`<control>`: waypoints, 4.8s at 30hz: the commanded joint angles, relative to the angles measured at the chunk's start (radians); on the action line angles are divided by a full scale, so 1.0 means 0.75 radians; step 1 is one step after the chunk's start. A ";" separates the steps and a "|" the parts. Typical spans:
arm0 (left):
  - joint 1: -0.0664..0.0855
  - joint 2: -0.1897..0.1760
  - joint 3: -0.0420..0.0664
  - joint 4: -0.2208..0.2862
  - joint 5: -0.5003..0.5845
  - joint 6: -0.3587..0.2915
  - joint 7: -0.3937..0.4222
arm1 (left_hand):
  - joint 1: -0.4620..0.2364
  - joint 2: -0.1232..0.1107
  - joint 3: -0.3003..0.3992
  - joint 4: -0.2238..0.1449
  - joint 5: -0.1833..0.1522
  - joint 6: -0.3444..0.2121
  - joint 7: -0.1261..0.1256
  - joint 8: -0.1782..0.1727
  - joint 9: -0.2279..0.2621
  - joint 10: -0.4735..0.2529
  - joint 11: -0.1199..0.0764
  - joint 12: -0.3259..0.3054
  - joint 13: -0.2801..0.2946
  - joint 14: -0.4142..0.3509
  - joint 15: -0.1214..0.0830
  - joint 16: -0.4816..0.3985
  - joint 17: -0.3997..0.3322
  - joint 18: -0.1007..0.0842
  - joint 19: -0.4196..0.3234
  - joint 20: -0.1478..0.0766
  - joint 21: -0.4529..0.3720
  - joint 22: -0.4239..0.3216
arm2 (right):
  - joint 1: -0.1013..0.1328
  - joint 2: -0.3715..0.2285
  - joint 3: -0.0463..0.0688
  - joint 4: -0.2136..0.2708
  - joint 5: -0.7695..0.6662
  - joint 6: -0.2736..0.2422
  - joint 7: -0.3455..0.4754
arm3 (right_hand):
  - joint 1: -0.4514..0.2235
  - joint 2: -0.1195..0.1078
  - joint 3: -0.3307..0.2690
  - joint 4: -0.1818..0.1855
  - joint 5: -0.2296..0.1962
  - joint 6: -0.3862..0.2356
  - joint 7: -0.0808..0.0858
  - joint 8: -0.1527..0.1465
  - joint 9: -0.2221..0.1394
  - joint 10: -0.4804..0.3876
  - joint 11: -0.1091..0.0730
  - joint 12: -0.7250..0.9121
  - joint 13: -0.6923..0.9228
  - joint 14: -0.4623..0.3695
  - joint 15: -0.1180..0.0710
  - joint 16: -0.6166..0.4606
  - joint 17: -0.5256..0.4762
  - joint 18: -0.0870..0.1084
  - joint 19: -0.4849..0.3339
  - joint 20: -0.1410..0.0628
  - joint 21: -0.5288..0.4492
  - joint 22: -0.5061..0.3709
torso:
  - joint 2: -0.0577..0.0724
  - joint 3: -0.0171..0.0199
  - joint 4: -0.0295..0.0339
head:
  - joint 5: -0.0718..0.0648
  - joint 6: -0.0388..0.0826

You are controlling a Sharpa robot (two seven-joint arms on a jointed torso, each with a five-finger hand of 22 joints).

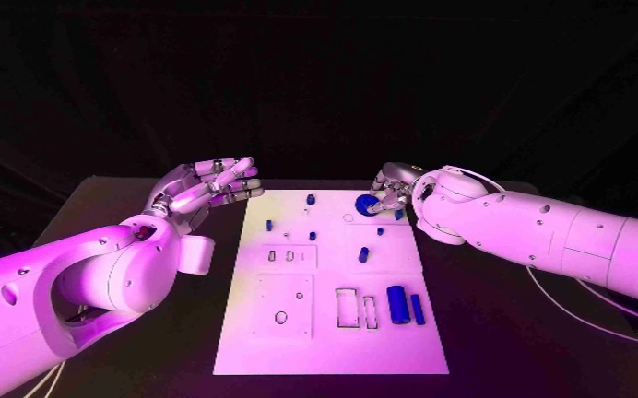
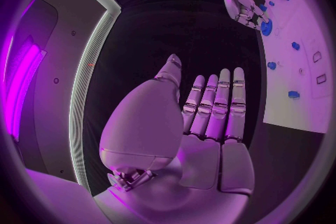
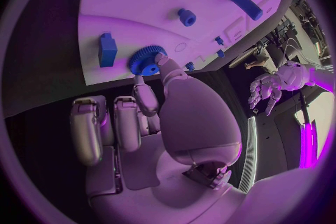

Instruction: Assemble the parts on the task board

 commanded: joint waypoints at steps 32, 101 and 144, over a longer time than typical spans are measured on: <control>0.002 0.003 0.001 -0.006 -0.009 0.023 -0.002 | 0.009 0.009 0.002 -0.009 -0.001 0.004 0.003 -0.012 0.000 -0.004 -0.003 -0.009 -0.001 0.006 -0.001 -0.008 0.001 0.014 0.014 0.001 0.006 0.000 | -0.016 -0.005 -0.001 0.064 -0.038 -0.194 0.043 | 0.076 0.081 0.100 -0.010 -0.005 0.124 -0.040 0.062 0.026 0.182 -0.028 0.241 0.250 0.108 -0.014 0.029 0.195 -0.039 0.139 -0.014 0.042 0.351 | -0.001 -0.0006 0.0005 | 0.004 -0.004; 0.002 0.017 0.001 -0.017 -0.009 0.027 -0.014 | 0.015 0.012 0.003 -0.014 -0.001 0.000 0.005 -0.017 -0.001 -0.010 -0.001 -0.012 -0.002 0.005 0.001 -0.013 0.000 0.013 0.016 0.001 0.005 -0.002 | -0.062 0.298 -0.007 -0.001 -0.177 -0.171 0.041 | -0.035 -0.007 0.102 0.040 -0.060 0.002 0.010 -0.076 -0.003 0.084 0.017 0.147 0.155 0.106 0.023 0.029 0.192 -0.037 0.133 0.014 0.036 0.343 | 0.000 0.0009 -0.0005 | 0.027 -0.010; 0.001 0.000 0.000 -0.030 -0.009 0.066 -0.024 | 0.021 0.018 0.006 -0.020 -0.001 0.003 0.005 -0.019 0.000 -0.008 -0.002 -0.011 -0.001 0.005 0.001 -0.016 0.000 0.013 0.016 0.001 0.004 -0.004 | -0.027 -0.266 0.000 0.070 0.287 -0.020 0.553 | 0.050 -0.018 0.103 -0.007 -0.029 0.023 0.010 -0.103 0.009 0.053 0.018 0.118 0.127 0.101 0.024 0.021 0.179 -0.021 0.091 0.019 -0.004 0.295 | 0.005 0.0156 -0.0534 | 0.012 0.002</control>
